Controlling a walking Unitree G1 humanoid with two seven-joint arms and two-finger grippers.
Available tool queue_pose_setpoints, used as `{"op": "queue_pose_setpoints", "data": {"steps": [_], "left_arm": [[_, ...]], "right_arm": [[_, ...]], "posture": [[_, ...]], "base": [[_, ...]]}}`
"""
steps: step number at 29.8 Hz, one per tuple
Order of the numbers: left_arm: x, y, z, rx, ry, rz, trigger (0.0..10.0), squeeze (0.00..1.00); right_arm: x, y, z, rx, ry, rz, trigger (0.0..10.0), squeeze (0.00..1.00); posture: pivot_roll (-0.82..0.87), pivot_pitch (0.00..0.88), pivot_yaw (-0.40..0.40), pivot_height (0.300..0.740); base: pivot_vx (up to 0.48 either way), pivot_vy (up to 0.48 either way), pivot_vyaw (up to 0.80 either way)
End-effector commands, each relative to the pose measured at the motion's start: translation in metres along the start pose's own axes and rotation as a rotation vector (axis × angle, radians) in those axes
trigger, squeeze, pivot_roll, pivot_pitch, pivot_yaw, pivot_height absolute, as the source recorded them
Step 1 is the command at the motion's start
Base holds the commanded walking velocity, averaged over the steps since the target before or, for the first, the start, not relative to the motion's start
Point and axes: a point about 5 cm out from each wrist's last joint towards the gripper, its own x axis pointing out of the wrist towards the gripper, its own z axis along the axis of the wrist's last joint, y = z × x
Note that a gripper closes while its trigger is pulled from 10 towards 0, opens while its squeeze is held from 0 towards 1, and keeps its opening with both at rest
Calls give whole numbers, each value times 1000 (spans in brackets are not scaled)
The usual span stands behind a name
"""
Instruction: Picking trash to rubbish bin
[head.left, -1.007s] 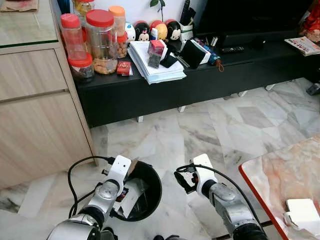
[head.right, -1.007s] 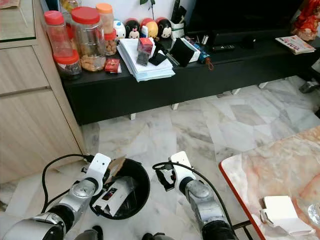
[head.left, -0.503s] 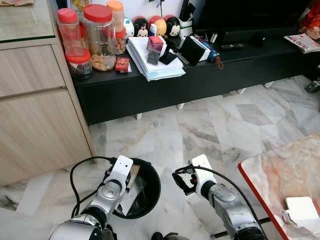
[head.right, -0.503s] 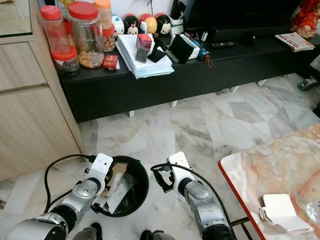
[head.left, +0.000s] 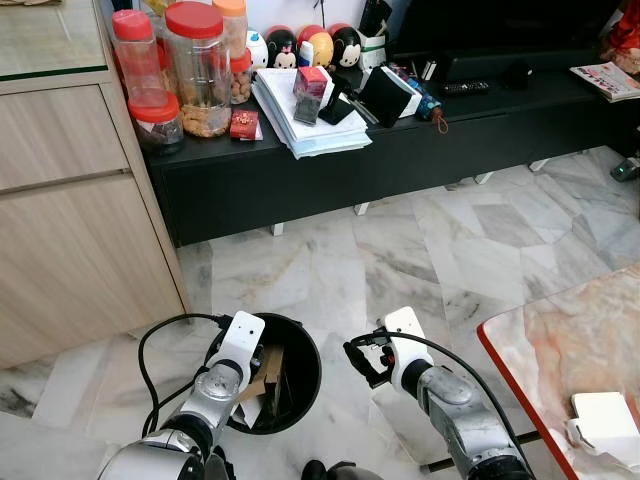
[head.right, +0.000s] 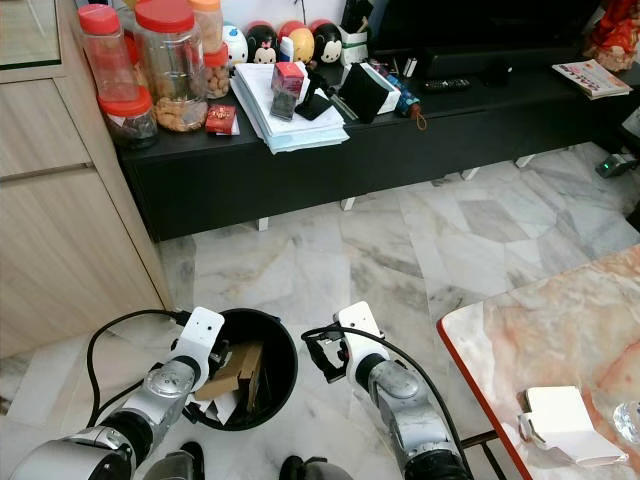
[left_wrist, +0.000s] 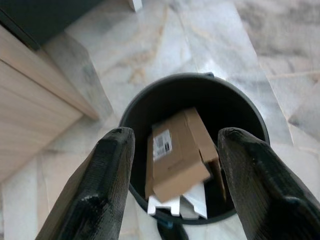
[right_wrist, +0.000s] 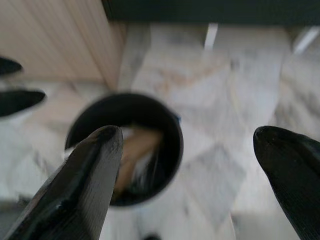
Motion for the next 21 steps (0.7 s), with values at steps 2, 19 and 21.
{"op": "queue_pose_setpoints", "data": {"steps": [2,19,21], "left_arm": [[1,1,10,15,-64,24,10000,0],[-17,51,102,-34,-652,302,10000,0],[-19,51,112,-52,-688,312,10000,0]], "right_arm": [[-2,0,12,-1,-76,1,10000,0],[-4,-34,104,-107,-501,-232,10000,0],[-7,-42,113,-121,-540,-274,10000,0]], "posture": [[29,193,-205,740],[72,141,-177,740],[71,132,-174,740]], "base": [[0,0,0],[0,0,0],[0,0,0]]}}
